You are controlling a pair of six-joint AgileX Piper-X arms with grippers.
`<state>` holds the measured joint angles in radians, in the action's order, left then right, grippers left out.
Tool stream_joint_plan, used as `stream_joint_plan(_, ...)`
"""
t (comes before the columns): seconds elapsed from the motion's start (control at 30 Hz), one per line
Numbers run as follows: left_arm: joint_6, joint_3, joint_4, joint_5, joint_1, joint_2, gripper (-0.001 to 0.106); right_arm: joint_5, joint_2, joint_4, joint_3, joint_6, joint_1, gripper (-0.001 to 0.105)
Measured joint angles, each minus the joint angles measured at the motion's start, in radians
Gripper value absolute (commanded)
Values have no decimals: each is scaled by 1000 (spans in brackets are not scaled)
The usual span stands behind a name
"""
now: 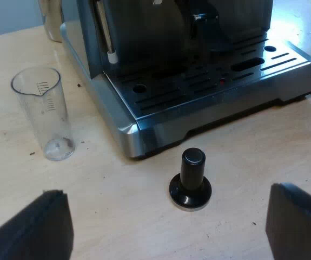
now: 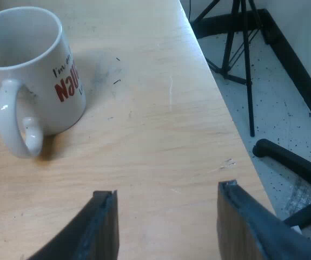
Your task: Remove mug from coffee machine
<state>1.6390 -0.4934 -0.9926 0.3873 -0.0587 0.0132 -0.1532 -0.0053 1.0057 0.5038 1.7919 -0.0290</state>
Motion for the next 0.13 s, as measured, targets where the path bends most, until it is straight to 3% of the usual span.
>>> stream_joint_plan(0.13,0,0,0,0,0,0,87,0,0,0,0,0,0,44)
